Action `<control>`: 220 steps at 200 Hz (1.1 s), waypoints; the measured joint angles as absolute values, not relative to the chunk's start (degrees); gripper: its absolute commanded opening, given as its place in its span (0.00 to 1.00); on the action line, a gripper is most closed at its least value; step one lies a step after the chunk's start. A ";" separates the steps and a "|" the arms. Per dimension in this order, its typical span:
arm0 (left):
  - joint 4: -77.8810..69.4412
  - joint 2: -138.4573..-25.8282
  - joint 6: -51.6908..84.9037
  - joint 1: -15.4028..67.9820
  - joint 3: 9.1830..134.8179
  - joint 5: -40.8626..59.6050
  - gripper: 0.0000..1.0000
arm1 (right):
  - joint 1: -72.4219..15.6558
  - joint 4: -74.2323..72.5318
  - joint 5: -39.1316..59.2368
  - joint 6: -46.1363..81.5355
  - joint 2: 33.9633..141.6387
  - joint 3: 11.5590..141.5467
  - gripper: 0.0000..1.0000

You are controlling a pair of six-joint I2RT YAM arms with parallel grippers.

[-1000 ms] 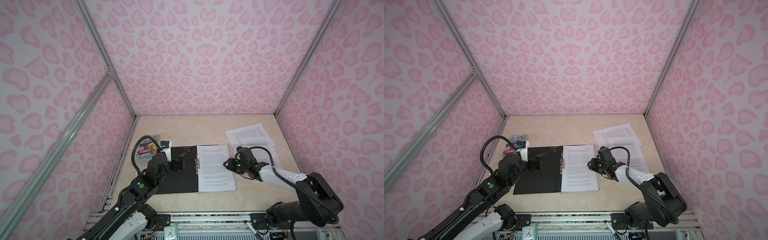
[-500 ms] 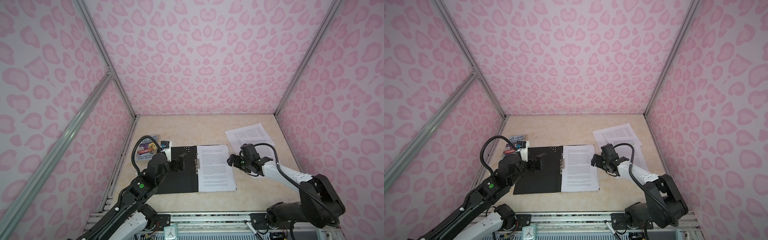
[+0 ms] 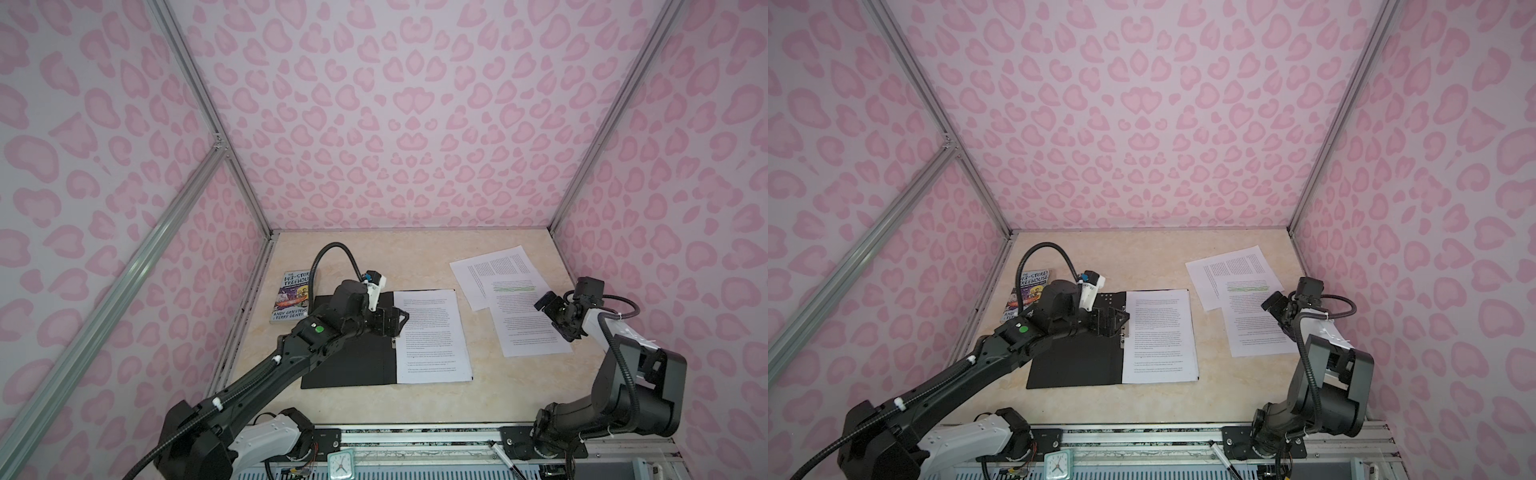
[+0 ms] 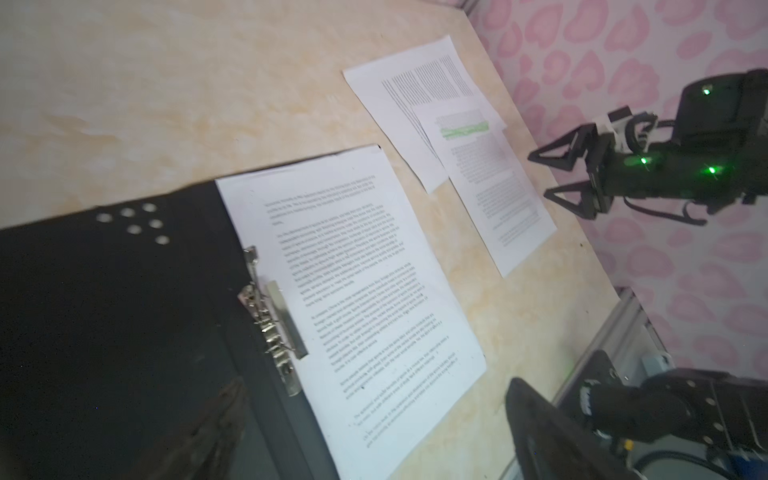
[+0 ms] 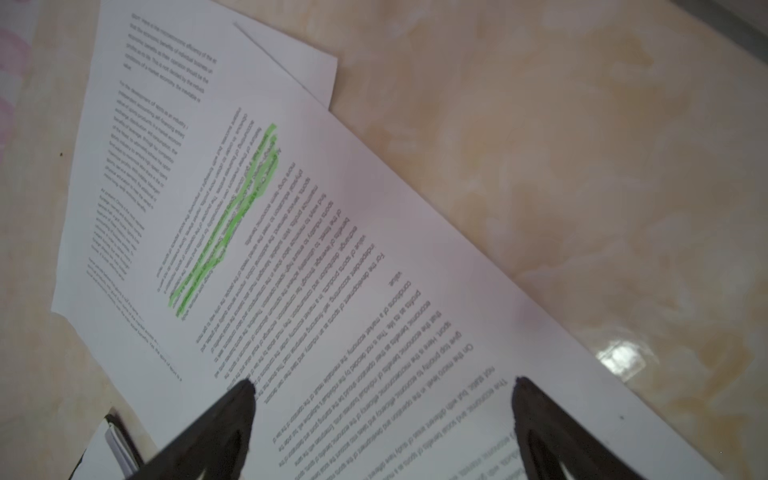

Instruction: Put the files into the folder

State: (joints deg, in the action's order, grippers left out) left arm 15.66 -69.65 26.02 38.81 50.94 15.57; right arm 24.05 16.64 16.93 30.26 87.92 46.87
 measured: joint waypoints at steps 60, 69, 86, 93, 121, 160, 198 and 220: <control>15.51 -90.50 30.41 50.02 65.82 21.02 0.93 | 21.65 7.20 21.26 30.94 89.93 42.11 0.93; 15.42 -93.08 31.00 50.57 67.90 21.47 0.93 | 19.68 5.37 22.17 31.40 88.92 40.38 0.92; 15.49 -97.21 31.48 51.31 71.46 22.57 0.93 | 15.88 3.57 24.56 33.01 85.93 37.23 0.92; 15.46 -98.78 31.81 51.51 72.95 23.07 0.93 | 14.83 3.73 25.67 33.85 84.20 35.79 0.93; 15.33 -104.25 32.56 52.23 78.56 25.28 0.93 | 15.03 9.58 27.20 36.27 78.89 34.65 0.94; 15.29 -112.90 33.34 54.00 87.33 27.22 0.92 | 18.09 10.48 27.22 36.40 84.93 43.70 0.93; 15.35 -121.95 34.44 55.37 95.88 28.53 0.92 | 19.11 8.64 25.58 36.42 94.59 52.69 0.91; 15.38 -126.23 34.94 55.88 99.72 28.97 0.92 | 19.94 7.88 24.69 36.27 98.85 57.30 0.91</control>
